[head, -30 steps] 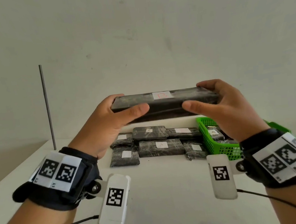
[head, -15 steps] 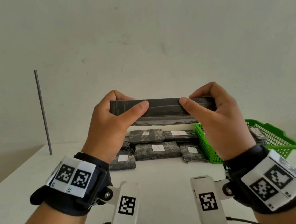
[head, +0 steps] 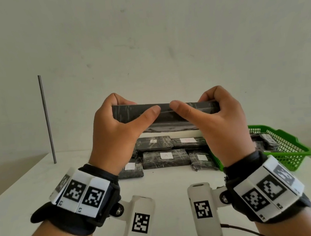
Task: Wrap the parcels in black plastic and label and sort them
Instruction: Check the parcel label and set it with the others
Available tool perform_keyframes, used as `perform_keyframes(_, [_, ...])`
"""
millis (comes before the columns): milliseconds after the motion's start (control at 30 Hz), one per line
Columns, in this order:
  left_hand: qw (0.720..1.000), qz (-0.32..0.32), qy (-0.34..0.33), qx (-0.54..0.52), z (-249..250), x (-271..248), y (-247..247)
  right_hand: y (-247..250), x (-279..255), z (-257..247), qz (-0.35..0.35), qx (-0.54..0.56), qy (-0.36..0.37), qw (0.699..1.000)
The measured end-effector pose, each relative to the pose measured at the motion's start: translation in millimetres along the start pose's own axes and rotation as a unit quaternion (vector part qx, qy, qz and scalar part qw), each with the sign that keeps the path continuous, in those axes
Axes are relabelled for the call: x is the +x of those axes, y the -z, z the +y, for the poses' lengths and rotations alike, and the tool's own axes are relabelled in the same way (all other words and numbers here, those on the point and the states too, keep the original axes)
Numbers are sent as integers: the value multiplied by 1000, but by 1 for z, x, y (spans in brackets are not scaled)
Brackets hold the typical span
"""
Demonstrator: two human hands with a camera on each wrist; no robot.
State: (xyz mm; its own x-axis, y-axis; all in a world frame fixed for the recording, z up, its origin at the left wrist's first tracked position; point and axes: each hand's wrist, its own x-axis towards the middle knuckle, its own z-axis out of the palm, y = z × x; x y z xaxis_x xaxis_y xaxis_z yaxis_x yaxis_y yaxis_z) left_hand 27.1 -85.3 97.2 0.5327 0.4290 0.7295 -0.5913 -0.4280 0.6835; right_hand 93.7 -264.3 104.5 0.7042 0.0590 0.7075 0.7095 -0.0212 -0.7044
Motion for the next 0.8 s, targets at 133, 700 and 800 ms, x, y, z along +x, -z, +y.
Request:
perform_keyframes(133, [1000, -5, 8, 6, -1, 2, 2, -3, 4, 3, 1, -4, -16, 1000])
perform_keyframes(700, [993, -77, 54, -77, -4, 13, 16, 10, 8, 10, -78, 87, -17, 993])
perform_keyframes(800, [992, -65, 67, -80, -6, 14, 17, 13, 9, 10, -84, 183, -44, 978])
